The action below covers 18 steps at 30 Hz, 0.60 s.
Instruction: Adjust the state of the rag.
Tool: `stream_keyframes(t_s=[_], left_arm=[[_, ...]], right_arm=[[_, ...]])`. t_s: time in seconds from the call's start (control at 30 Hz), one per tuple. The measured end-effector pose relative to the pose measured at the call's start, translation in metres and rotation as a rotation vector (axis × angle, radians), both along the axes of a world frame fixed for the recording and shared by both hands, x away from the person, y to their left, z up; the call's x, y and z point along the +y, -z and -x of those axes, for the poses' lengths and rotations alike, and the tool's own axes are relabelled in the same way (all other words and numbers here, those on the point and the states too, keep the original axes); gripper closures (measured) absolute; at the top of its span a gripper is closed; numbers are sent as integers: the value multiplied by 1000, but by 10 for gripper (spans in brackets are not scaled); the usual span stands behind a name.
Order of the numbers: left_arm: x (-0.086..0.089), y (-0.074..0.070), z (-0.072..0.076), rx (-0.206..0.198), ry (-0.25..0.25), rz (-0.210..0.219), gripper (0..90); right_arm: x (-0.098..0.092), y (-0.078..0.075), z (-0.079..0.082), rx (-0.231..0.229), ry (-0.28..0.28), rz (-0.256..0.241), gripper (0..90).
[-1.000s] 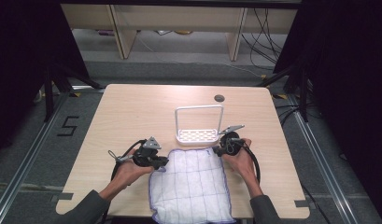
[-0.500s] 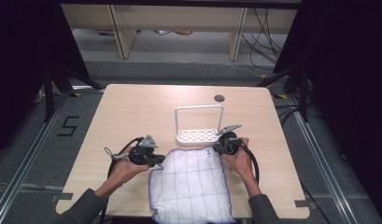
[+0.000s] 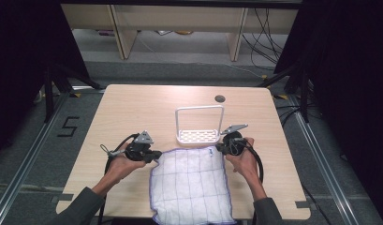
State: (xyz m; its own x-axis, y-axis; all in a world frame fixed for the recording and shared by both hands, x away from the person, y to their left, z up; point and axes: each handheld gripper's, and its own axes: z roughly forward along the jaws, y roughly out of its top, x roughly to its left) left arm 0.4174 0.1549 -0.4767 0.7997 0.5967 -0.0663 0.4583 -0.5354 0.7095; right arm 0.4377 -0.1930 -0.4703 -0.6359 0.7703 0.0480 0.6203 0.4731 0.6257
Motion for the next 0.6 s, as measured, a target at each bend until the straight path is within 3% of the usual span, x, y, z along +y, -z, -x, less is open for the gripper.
stream_keyframes(t_s=[0.07, 0.27, 0.3, 0.4, 0.43, 0.6], left_arm=[[0, 0, -3, 6, 4, 28, 884], [2, -5, -15, -16, -7, 34, 884], [1, -7, -16, -20, -21, 59, 885], [1, -14, -22, -38, -2, 40, 886], [0, -16, -24, -45, -2, 38, 886], [-6, -28, -31, -75, -2, 35, 886]], right_arm=[[-2, -1, 0, -5, 10, -6, 868], [-6, -2, -1, -22, 17, -12, 868], [-7, -3, -1, -20, 12, -5, 868], [-7, -5, -3, -40, 17, -13, 868], [-8, -9, -3, -19, 24, -12, 868], [-12, -25, -4, -46, 30, -8, 870]])
